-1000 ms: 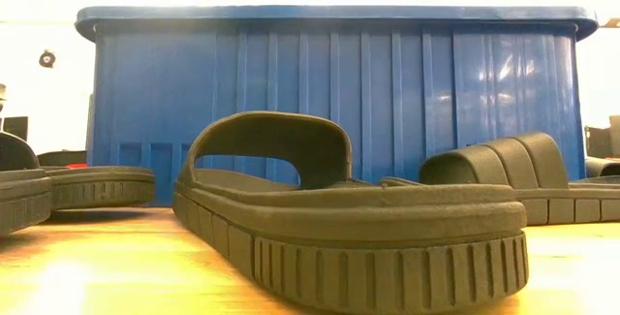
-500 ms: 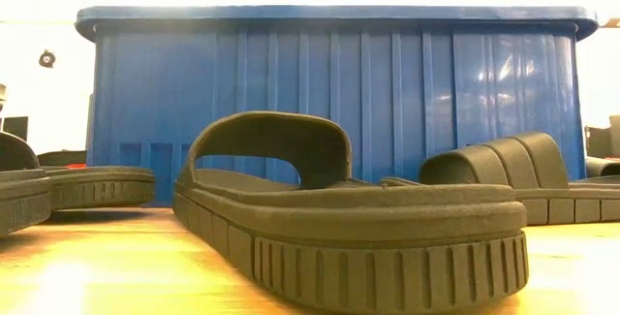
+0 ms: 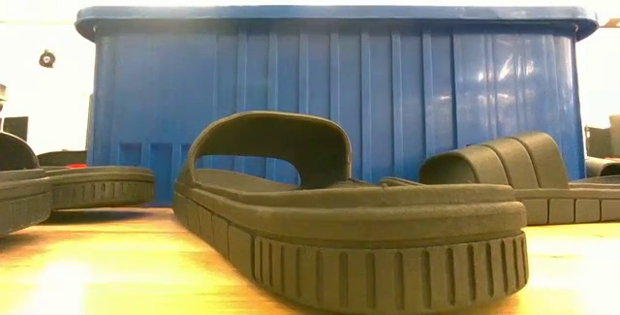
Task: Pick and place slides into bin
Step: Stack the pink slide on top of the pink slide into the blue bin
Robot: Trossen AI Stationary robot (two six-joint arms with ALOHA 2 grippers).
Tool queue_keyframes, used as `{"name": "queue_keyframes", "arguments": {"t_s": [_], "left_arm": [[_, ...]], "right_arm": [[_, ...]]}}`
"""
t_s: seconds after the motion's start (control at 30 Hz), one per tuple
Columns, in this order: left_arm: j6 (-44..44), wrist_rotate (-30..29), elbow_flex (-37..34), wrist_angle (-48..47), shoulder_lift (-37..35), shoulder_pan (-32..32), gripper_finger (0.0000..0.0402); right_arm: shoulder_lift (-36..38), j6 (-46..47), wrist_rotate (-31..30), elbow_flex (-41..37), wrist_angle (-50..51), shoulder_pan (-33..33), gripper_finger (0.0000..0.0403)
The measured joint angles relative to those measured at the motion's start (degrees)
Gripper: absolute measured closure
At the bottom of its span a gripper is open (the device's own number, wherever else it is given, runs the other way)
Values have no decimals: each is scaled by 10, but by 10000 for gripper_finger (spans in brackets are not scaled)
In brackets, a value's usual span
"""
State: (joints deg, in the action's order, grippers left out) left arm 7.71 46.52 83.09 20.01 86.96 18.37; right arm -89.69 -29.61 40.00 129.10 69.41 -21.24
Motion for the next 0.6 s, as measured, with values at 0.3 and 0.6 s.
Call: {"name": "queue_keyframes", "arguments": {"t_s": [0.3,0.6], "left_arm": [[0,0,0,0,0,0,401],[0,0,-1,0,0,0,401]], "right_arm": [[-13,4,36,0,-32,10,172],[-35,2,35,0,-43,30,172]]}}
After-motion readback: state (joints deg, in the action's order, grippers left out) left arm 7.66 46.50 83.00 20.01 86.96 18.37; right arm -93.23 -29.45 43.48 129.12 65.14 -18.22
